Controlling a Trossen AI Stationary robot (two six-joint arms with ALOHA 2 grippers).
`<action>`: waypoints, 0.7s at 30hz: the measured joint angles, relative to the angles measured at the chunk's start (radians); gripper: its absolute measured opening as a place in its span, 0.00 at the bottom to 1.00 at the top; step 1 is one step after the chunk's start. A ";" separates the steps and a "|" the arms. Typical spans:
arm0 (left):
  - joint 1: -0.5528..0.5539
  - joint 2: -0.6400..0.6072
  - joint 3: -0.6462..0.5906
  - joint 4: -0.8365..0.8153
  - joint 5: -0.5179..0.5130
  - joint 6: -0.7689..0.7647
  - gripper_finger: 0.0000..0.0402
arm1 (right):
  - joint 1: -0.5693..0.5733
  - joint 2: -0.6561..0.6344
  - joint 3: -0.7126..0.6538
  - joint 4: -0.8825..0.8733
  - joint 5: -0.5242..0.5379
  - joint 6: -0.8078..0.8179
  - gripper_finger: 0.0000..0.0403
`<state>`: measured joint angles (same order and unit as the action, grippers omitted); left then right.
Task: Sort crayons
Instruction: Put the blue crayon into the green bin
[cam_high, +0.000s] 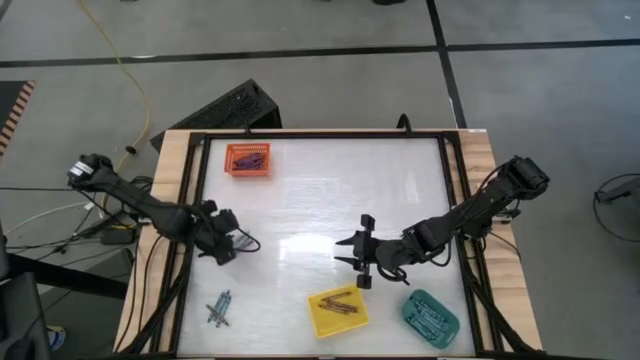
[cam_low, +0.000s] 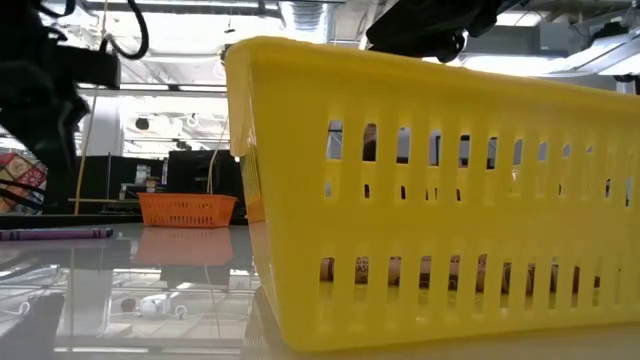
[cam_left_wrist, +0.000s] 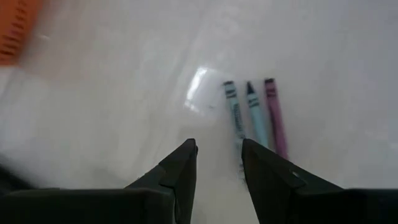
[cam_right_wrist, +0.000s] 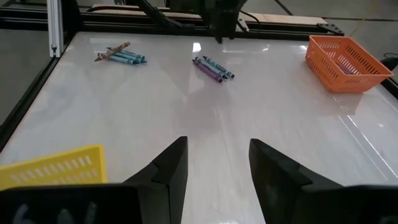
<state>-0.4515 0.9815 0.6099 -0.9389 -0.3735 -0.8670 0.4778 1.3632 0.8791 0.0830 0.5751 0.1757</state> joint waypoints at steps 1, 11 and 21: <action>-0.004 0.000 -0.016 0.029 0.007 -0.007 0.29 | 0.000 0.000 0.000 0.000 0.000 0.000 0.42; -0.015 0.040 -0.096 0.143 0.019 -0.039 0.29 | 0.000 0.000 0.000 0.000 0.000 0.001 0.42; -0.015 0.167 -0.092 0.189 0.002 0.005 0.29 | 0.000 0.000 0.000 0.000 0.000 0.002 0.42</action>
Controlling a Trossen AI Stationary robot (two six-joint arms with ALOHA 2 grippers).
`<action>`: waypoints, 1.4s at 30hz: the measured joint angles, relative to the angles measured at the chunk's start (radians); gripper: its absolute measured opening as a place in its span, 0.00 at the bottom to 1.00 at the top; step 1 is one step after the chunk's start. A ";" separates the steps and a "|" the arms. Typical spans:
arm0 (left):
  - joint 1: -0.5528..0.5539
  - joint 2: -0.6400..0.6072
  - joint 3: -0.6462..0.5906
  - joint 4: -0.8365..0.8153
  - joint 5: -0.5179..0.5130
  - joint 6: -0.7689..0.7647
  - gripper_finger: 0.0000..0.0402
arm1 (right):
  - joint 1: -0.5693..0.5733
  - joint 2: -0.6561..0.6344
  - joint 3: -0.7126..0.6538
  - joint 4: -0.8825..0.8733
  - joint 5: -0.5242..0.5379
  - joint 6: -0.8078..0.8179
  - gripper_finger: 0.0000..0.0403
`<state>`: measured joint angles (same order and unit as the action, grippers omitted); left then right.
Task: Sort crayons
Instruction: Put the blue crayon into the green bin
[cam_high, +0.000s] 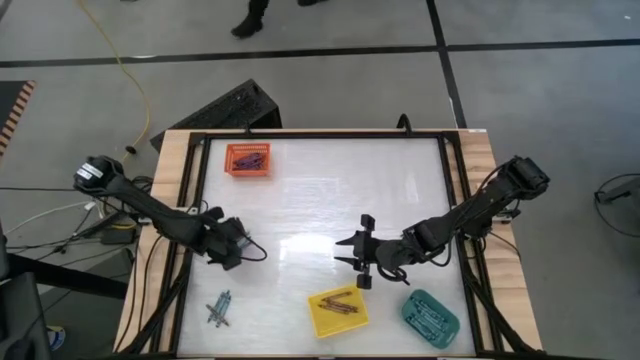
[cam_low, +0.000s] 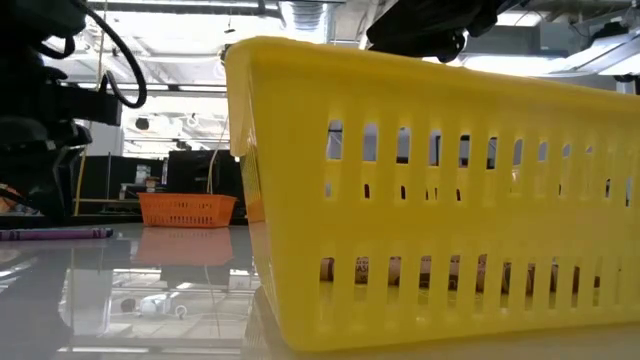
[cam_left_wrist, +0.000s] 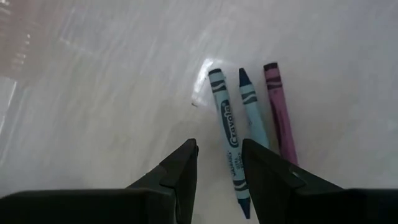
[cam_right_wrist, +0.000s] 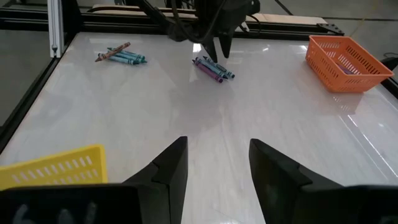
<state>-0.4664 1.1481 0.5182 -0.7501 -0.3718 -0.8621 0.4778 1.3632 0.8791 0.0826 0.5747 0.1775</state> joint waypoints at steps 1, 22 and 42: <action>0.000 0.009 0.000 0.002 0.003 0.001 0.29 | 0.000 0.000 0.000 0.000 0.000 0.001 0.42; 0.002 0.103 0.000 0.021 0.018 0.012 0.29 | 0.000 0.000 0.000 0.001 -0.001 0.009 0.42; 0.178 0.114 0.002 0.050 0.038 0.253 0.02 | 0.000 0.000 0.000 0.003 -0.001 0.016 0.42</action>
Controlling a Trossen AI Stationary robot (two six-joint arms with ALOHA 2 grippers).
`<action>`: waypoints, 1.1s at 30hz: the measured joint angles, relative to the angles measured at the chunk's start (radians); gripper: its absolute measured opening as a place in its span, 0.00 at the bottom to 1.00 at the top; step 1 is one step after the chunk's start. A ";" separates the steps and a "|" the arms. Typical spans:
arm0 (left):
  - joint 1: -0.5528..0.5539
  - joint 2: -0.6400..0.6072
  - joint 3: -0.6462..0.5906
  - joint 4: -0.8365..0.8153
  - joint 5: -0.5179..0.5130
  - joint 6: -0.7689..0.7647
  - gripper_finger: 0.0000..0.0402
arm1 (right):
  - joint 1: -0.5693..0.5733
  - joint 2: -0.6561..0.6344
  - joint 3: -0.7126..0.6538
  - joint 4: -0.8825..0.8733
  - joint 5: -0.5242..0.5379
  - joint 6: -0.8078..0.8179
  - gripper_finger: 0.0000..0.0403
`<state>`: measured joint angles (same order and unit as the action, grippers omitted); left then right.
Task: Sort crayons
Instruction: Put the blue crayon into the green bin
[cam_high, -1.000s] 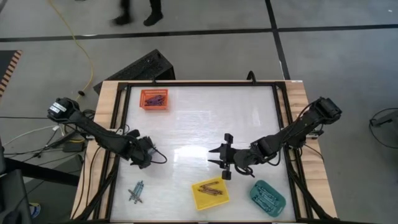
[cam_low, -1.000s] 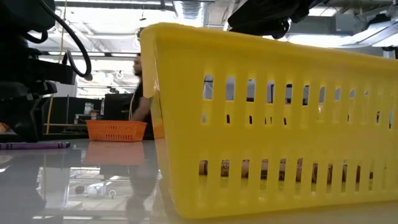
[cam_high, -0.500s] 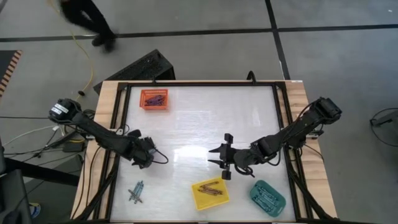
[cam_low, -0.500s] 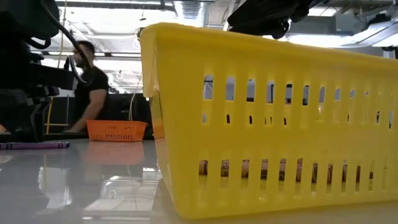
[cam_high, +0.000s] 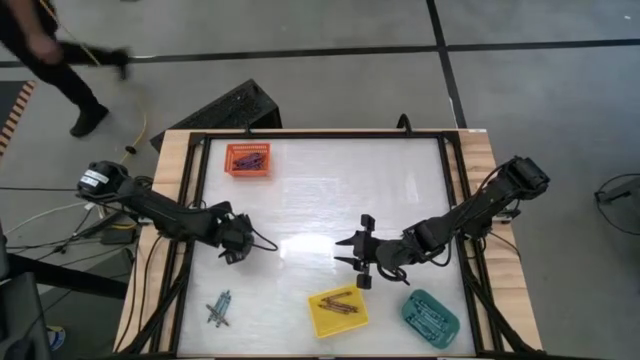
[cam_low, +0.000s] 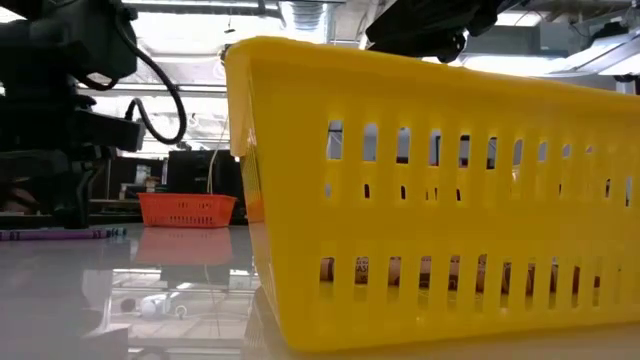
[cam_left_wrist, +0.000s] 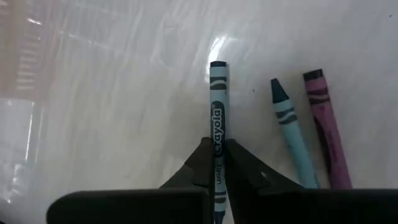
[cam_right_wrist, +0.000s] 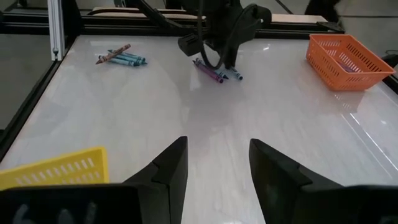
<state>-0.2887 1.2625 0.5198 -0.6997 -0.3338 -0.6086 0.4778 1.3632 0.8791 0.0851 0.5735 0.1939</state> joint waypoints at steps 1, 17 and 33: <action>0.008 0.000 0.000 0.000 0.001 0.011 0.01 | 0.000 0.000 0.000 -0.001 0.000 0.000 0.42; 0.063 -0.069 0.011 0.000 -0.063 0.110 0.01 | 0.000 0.000 0.000 -0.026 0.002 0.000 0.42; 0.068 -0.282 0.101 0.127 -0.138 0.285 0.00 | -0.016 0.000 0.000 0.019 0.056 -0.002 0.42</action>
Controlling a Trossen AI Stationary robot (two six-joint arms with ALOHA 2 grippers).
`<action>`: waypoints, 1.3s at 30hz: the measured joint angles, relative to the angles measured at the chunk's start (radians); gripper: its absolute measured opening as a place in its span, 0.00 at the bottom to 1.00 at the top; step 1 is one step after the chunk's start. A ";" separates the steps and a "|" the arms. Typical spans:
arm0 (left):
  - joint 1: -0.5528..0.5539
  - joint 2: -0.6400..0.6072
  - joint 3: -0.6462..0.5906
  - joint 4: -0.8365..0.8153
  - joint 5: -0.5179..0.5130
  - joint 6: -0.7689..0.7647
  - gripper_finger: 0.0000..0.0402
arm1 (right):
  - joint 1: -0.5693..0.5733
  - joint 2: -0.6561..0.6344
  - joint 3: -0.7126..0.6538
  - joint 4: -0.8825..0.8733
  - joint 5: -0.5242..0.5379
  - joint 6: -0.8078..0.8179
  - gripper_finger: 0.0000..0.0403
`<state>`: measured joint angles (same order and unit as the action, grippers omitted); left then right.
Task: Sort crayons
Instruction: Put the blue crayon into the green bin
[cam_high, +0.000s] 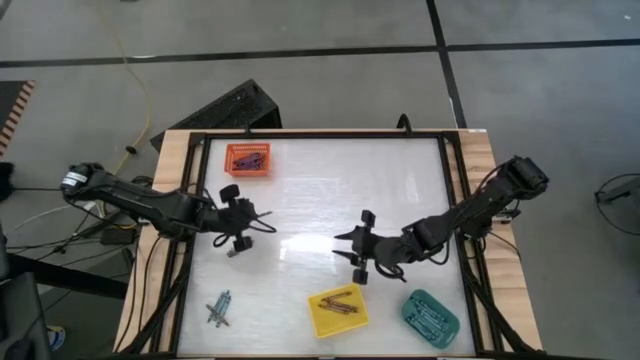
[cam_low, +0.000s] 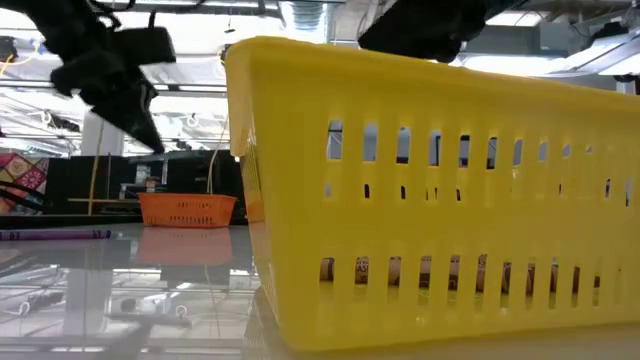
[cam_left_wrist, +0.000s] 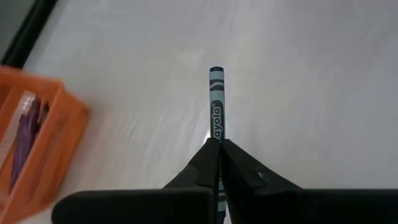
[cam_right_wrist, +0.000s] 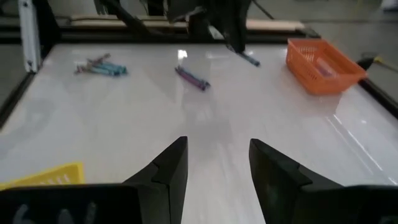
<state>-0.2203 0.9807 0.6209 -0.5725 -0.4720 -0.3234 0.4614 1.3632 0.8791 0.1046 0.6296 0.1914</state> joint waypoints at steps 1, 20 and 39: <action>0.000 -0.006 0.000 0.038 0.001 0.014 0.00 | 0.000 0.000 0.000 0.017 0.000 -0.013 0.42; 0.000 -0.013 0.001 0.574 0.129 0.286 0.00 | -0.072 0.000 0.000 0.233 -0.056 -0.151 0.42; -0.127 0.520 0.066 0.666 0.359 0.121 0.37 | -0.098 0.164 0.000 0.170 -0.210 0.021 0.42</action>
<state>-0.3477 1.5005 0.6873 0.0933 -0.1131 -0.2025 0.3637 1.5276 0.8791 0.2748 0.4194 0.2120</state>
